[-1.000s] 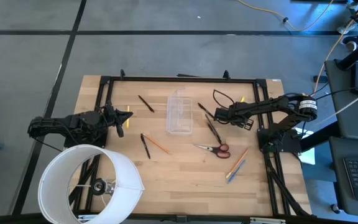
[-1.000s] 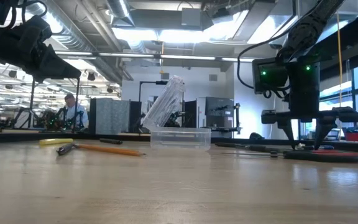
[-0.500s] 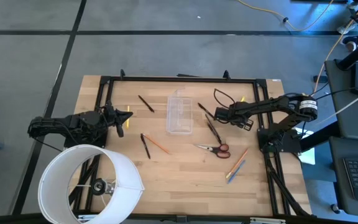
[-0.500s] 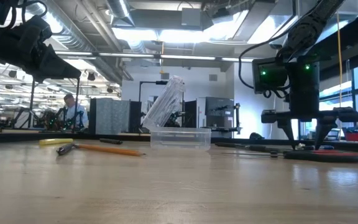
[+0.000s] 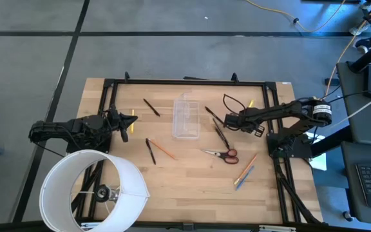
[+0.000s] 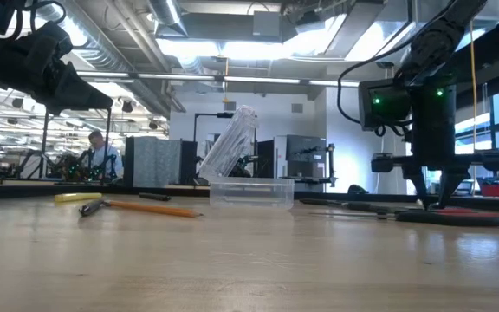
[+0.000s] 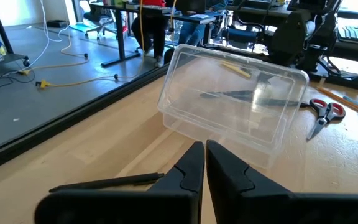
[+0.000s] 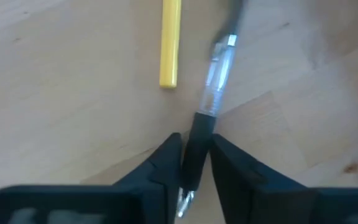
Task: Pick & place school supplies into a supply box
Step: Put the transparent pen into the transparent supply box
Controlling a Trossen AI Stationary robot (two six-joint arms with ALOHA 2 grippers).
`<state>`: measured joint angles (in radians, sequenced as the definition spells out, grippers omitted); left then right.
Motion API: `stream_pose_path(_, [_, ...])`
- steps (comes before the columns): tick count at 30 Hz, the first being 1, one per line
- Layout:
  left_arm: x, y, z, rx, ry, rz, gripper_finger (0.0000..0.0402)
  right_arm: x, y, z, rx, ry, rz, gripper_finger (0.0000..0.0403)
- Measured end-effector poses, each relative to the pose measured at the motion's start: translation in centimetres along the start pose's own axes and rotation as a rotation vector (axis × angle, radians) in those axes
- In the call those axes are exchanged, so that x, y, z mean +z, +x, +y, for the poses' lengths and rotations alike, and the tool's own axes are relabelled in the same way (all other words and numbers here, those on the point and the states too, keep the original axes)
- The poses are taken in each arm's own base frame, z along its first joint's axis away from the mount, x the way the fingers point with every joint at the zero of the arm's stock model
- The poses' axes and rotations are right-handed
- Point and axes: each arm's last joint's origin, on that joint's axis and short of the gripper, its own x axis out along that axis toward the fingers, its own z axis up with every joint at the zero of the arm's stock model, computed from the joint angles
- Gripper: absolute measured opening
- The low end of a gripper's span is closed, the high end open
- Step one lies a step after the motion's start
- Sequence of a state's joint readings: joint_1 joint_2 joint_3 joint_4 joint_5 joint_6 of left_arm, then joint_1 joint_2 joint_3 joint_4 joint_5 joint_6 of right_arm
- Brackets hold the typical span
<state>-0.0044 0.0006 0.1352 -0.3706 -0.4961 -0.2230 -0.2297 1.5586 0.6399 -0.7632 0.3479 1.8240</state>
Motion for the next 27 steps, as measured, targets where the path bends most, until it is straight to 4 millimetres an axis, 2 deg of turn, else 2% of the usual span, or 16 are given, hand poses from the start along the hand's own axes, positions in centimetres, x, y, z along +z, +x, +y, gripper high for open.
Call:
stream_pose_path(10, [0.0, 0.0, 0.0, 0.000, 0.000, 0.000, 0.0012, -0.1, 0.0, -0.1, 0.001, -0.197, 0.002, 0.0047])
stream_pose_path(19, [0.0, 0.0, 0.0, 0.000, 0.000, 0.000, 0.0010, -0.6, -0.2, -0.1, 0.017, -0.595, -0.004, 0.0050])
stream_pose_path(27, [0.0, 0.0, 0.0, 0.000, 0.000, 0.000, 0.0011, -1.7, -1.9, 0.8, 0.076, -0.868, 0.024, 0.0050])
